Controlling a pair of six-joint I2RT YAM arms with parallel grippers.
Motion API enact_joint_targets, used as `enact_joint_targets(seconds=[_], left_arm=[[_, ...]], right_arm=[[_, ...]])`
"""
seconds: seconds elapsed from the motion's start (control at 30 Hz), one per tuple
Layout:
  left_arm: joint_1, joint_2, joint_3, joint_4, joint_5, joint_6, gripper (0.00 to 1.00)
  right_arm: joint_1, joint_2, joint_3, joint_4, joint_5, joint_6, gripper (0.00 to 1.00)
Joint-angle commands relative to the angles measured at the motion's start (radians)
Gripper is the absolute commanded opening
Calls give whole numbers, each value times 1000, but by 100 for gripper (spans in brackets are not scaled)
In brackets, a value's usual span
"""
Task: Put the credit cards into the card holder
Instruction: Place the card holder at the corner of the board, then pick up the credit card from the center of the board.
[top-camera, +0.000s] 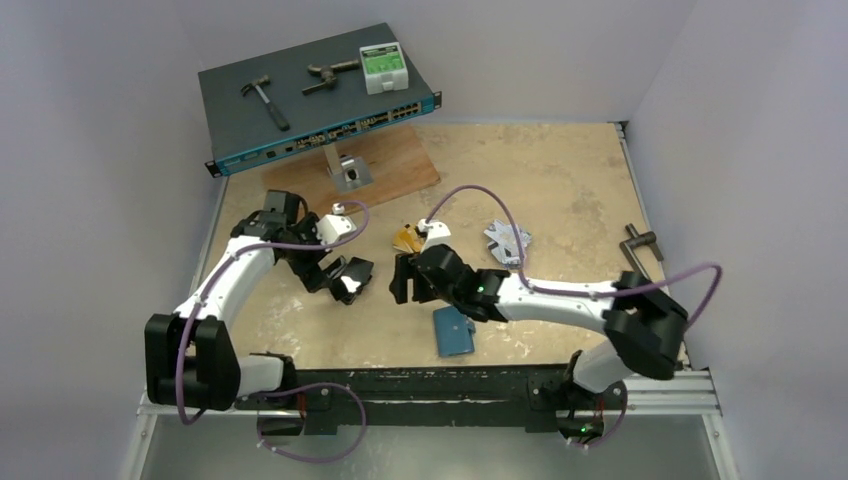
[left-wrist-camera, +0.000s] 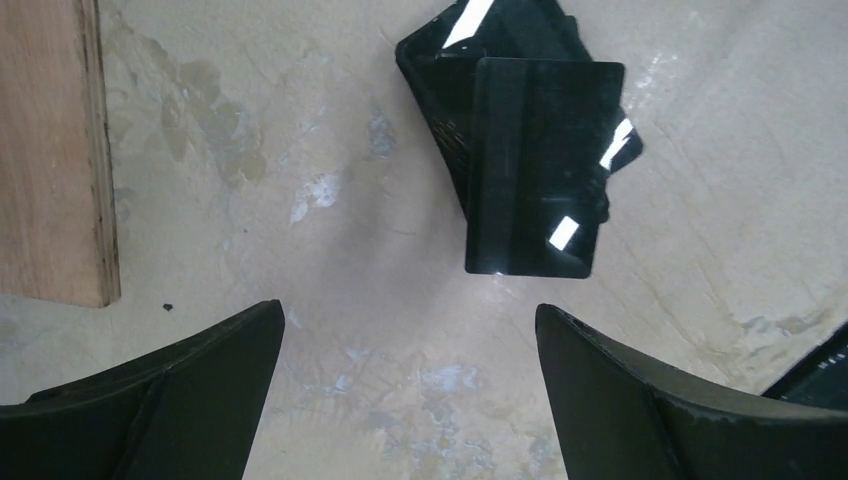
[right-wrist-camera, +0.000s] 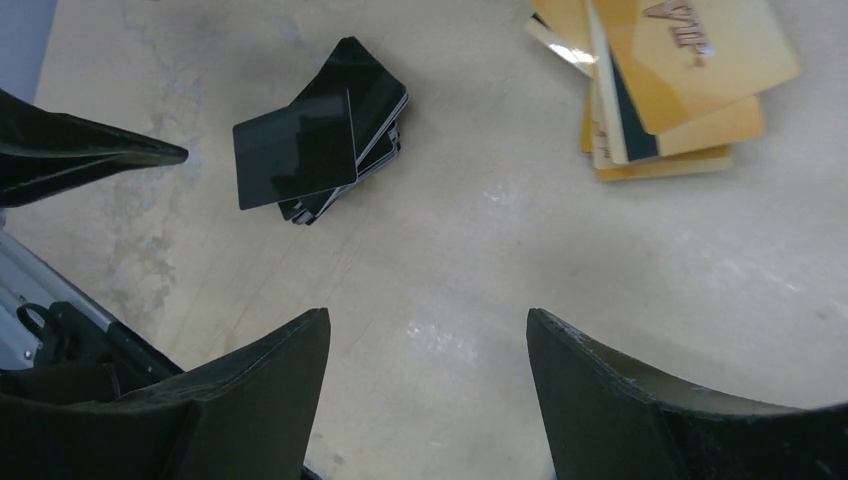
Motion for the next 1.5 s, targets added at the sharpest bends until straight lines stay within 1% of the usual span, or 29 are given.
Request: enact_joint_targets(seconds=[0.0, 0.1, 0.17, 0.27, 0.4, 0.47, 0.6, 0.7, 0.8, 0.9, 1.07, 1.3, 1.47], left_arm=[[33, 27, -7, 87, 50, 117, 96], [51, 27, 2, 57, 137, 163, 94], [61, 34, 4, 5, 183, 228, 94], [80, 57, 17, -99, 226, 372, 95], [151, 67, 17, -167, 267, 551, 95], [170, 71, 13, -167, 262, 596, 95], [173, 74, -7, -102, 267, 599, 94], [167, 83, -26, -15, 279, 562, 89], [156, 91, -59, 57, 262, 561, 85], [133, 78, -99, 139, 235, 559, 84], [75, 70, -142, 214, 196, 570, 83], [38, 91, -131, 241, 179, 546, 83], [21, 88, -137, 253, 173, 532, 83]], right_arm=[[-78, 148, 82, 253, -278, -24, 71], [-105, 236, 140, 325, -375, -13, 70], [-118, 288, 172, 367, -428, -6, 69], [-137, 372, 218, 408, -498, 27, 66], [-148, 461, 244, 446, -547, 62, 63], [-147, 477, 246, 449, -549, 68, 63], [-148, 498, 242, 457, -549, 73, 61], [-149, 518, 240, 468, -557, 83, 58], [-149, 525, 231, 483, -561, 90, 56], [-149, 526, 222, 493, -561, 95, 51], [-149, 533, 218, 506, -563, 109, 47], [-151, 534, 207, 518, -560, 122, 43], [-153, 520, 185, 540, -572, 131, 36]])
